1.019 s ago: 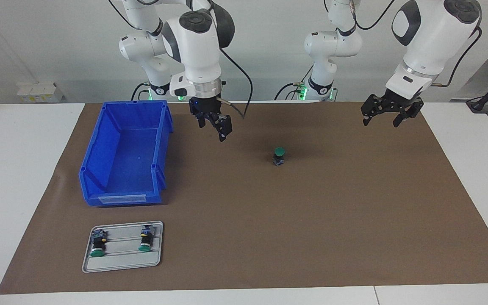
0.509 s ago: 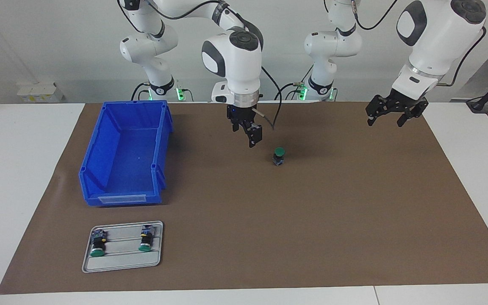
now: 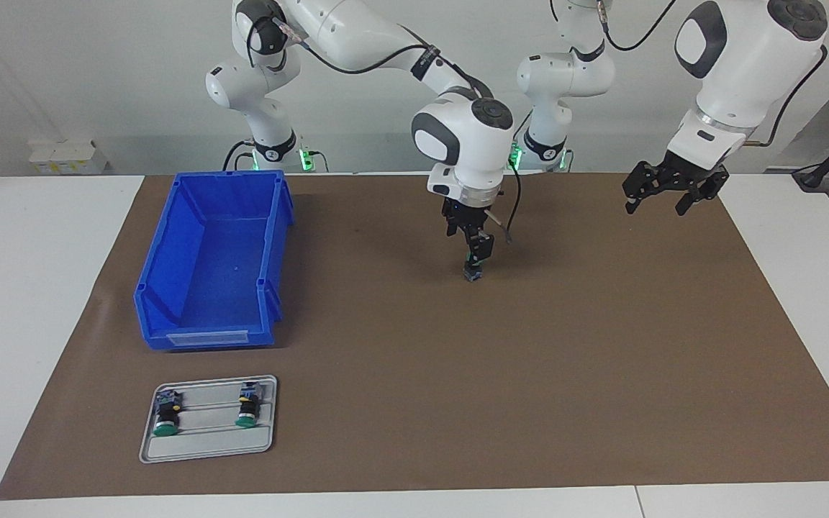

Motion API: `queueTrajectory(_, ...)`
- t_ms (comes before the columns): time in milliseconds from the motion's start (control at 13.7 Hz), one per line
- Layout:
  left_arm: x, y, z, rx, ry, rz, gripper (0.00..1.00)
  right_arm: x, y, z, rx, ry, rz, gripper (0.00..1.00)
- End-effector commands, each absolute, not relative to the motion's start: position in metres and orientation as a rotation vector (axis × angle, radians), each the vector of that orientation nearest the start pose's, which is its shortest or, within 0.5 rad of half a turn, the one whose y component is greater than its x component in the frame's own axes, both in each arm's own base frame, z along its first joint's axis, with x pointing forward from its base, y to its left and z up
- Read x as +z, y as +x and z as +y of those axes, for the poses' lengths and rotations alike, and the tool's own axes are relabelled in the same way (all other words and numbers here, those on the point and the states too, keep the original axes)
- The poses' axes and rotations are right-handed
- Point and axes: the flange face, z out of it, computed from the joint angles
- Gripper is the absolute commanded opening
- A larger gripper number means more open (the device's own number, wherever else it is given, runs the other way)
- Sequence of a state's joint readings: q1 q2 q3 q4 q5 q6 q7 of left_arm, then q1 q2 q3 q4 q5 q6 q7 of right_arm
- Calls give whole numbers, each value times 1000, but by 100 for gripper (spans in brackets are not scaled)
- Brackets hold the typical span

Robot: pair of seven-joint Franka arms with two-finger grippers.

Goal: Place and press button with both arms

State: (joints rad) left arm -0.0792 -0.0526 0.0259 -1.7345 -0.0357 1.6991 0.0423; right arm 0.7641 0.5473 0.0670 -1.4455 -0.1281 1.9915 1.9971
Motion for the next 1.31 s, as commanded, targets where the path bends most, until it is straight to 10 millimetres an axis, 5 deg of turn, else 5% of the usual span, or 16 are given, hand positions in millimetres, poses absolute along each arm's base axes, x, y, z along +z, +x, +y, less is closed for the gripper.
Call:
queueTrajectory(0,588,541,-30,-31,-3161,137,100,360,501,526,-185,-2638,1653,96)
queueTrajectory(582,588,541,-30,-31,-3161,137,100,318,487,526,-159,-2609,1598,91)
queueTrajectory(873,588,541,-30,-29,-3160,137,100,314,482,524,-153,-2622,1599,84)
queueTrajectory(1091,588,541,-30,-31,-3160,137,100,317,483,524,-156,-2626,1601,52)
queueTrajectory(1237,588,541,-30,-31,-3160,137,100,320,483,526,-156,-2624,1599,17)
